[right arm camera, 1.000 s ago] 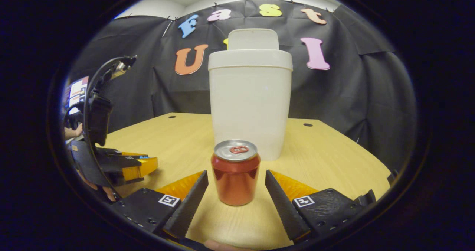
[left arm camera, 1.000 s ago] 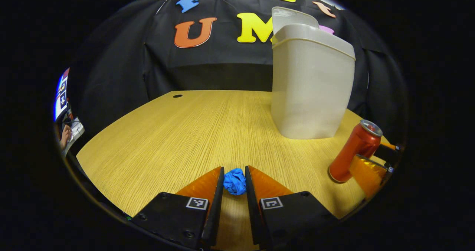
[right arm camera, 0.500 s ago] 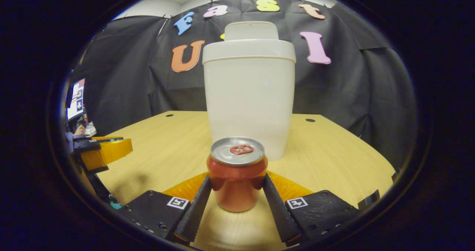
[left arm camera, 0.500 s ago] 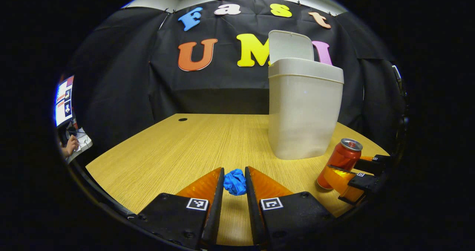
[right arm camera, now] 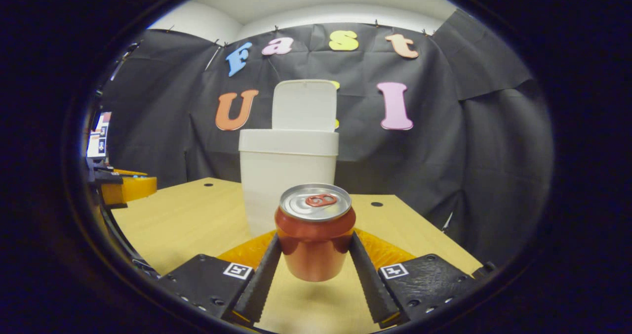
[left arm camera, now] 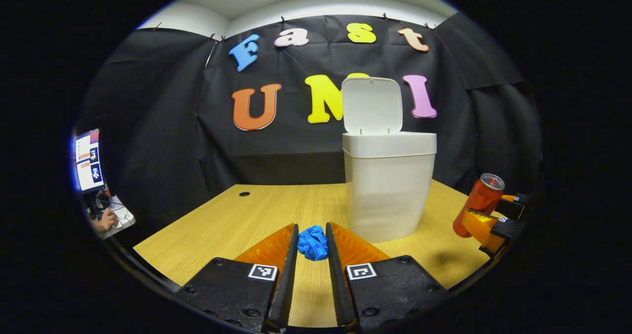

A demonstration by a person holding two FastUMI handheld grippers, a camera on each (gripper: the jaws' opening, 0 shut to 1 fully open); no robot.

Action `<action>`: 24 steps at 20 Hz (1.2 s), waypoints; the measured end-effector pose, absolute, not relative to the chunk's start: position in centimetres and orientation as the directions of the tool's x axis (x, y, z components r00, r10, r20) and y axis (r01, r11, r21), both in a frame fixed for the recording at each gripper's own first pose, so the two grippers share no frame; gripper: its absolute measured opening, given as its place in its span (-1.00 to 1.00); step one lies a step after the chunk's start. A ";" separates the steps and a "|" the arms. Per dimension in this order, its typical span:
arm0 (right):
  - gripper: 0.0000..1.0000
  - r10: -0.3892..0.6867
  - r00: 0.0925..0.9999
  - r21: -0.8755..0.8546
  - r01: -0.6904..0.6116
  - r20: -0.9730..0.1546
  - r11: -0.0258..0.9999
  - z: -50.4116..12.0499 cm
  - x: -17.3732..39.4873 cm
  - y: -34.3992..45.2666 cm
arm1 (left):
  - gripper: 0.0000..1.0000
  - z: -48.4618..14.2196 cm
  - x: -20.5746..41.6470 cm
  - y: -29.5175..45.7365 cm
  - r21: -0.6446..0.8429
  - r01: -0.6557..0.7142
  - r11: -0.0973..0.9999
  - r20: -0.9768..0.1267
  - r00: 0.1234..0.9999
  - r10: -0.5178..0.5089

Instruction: Press the lid of the desktop garbage bin to open it, pick up the crumpled paper on the desktop and throw it into the bin, then pick up the pop can on the desktop and drop it into the bin, and finally close the garbage bin lid.

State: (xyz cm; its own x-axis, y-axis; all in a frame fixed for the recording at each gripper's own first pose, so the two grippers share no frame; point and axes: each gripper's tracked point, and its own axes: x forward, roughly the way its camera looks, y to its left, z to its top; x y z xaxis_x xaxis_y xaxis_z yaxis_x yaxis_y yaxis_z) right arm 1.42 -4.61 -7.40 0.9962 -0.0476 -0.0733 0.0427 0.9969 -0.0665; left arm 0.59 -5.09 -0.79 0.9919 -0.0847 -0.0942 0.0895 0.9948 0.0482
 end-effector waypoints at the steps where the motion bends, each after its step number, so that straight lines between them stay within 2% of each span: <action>1: 0.57 -0.044 0.996 -0.060 0.040 -0.074 0.997 -7.4 0.8 -5.0 | -0.26 0.0 0.7 -5.7 0.044 0.096 0.994 -0.084 0.992 -0.092; 6: 0.57 -0.024 0.999 -0.054 0.022 -0.047 0.998 -7.1 -1.5 -6.1 | -0.26 5.9 2.5 -9.9 0.037 0.147 0.988 -0.013 0.989 -0.147; 12: 0.57 0.024 1.000 -0.081 -0.024 -0.001 0.996 -6.8 -2.9 -5.9 | -0.26 10.8 7.3 -15.2 0.018 0.179 0.984 0.005 0.984 -0.179; 18: 0.59 0.073 0.997 -0.036 -0.073 -0.010 0.997 -7.2 -3.5 -5.2 | -0.27 13.1 14.5 -19.9 0.046 0.194 0.980 0.035 0.980 -0.195; 24: 0.57 0.054 0.999 -0.029 -0.054 0.006 0.998 -7.0 -3.9 -6.4 | -0.26 10.8 21.2 -21.5 0.078 0.156 0.985 -0.048 0.987 -0.152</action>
